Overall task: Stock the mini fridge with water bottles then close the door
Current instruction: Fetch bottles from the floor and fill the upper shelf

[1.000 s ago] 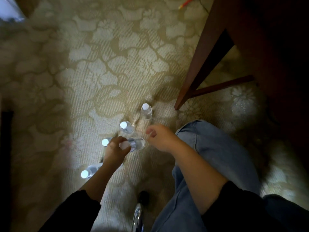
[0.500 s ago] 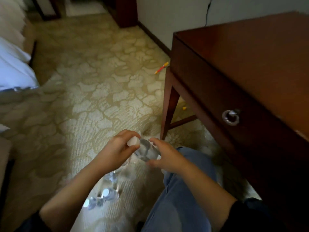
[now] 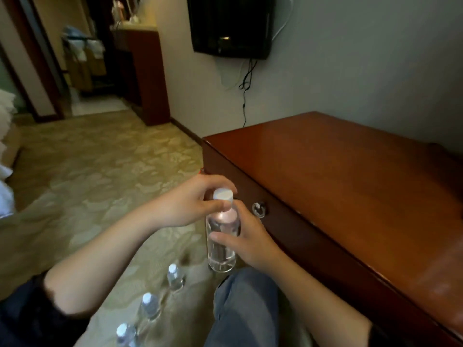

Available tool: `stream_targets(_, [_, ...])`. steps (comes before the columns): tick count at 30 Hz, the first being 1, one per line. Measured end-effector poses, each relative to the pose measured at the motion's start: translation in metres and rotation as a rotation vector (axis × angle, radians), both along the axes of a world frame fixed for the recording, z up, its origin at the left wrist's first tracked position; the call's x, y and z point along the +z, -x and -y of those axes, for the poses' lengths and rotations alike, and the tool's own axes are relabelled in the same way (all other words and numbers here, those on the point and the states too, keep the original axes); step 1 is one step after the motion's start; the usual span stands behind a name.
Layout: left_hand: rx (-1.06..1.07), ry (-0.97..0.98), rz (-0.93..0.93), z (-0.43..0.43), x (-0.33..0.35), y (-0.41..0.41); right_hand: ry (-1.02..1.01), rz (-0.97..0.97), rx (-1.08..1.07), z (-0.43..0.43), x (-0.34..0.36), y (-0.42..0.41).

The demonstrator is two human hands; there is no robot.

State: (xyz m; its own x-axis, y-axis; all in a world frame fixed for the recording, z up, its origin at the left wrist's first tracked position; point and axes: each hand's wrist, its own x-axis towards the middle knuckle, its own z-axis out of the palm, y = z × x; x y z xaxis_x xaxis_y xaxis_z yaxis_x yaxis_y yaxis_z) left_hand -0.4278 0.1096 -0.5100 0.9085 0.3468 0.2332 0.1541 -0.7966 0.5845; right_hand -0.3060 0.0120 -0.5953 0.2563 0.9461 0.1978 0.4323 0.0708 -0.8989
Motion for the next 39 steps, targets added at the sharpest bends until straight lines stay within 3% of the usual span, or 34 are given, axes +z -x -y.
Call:
stream_targets(6, [-0.074,0.165,0.160,0.026,0.037,-0.034,-0.128,-0.186,-0.114,0.043,0.051,-0.029])
stream_targets(14, [-0.227,0.345,0.024,0.057,0.048,-0.075,-0.305,-0.282,-0.452,0.093,0.122,-0.079])
stream_targets(21, [-0.450,0.442,0.142,0.120,0.078,-0.138,-0.438,-0.315,-0.557,0.157,0.176,-0.122])
stream_targets(39, [-0.525,0.131,0.548,0.267,0.152,-0.296,-0.439,-0.268,-0.864,0.301,0.241,-0.216])
